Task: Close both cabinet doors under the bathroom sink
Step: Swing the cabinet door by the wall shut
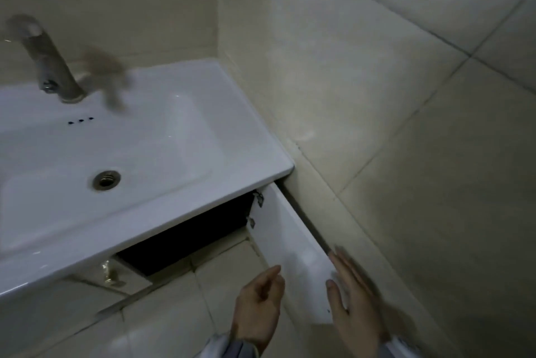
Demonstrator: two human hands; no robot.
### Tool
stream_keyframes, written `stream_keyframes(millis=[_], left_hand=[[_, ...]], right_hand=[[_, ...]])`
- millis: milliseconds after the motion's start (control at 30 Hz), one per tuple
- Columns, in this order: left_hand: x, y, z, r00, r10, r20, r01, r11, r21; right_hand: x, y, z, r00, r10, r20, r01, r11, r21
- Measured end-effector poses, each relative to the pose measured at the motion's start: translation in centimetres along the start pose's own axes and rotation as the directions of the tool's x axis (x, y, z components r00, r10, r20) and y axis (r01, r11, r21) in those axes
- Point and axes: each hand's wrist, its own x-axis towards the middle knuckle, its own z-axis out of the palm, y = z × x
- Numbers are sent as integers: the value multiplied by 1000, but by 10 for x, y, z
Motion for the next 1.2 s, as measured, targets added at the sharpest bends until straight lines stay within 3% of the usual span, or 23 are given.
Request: stream_keyframes(millis=[133,233,467,833,967,1067,1200], left_hand=[[10,-8,36,998,25,52,-26,999,35],[12,-16,59,994,38,99,-40,999,26],[4,-14,70,986,86,140,-86,996,-3],[1,-20,44,996,66,67,-62,996,-57],[-7,-16,54,990,76,120,-70,996,-54],[-10,-19,46,993,69,98,-65,997,-45],[-11,-23,38,994,51,101,-48,998,-27]], right_hand=[[-2,17,2,970,229,82,-240,954,177],[-7,40,-4,947,305,102,-319,931,178],[-4,60,-8,932,329,154,-349,928,127],[-1,49,-7,921,317,227,-340,937,74],[-4,60,-13,902,363,234,-371,929,-8],[-12,47,-2,873,391,291,-426,902,66],[-25,20,8,804,360,473,-491,851,187]])
